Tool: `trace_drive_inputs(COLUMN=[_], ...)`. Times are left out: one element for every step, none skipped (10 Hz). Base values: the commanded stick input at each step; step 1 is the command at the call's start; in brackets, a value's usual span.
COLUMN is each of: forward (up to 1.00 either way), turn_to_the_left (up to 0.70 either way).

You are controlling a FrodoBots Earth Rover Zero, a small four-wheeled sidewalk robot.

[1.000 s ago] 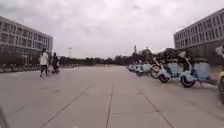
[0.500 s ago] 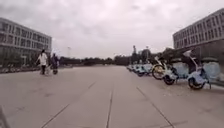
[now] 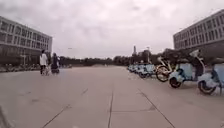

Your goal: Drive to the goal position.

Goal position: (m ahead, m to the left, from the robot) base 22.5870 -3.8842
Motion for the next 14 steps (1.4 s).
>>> trace_drive_inputs(forward=[0.7,0.7,0.7,0.7,0.7,0.7,0.7,0.7,0.7,0.7,0.7,0.7,0.7,0.7], turn_to_the_left=[0.0,0.0,0.0,0.0,0.0,0.0,0.0,0.0,0.0,0.0,0.0,0.0,0.0,0.0])
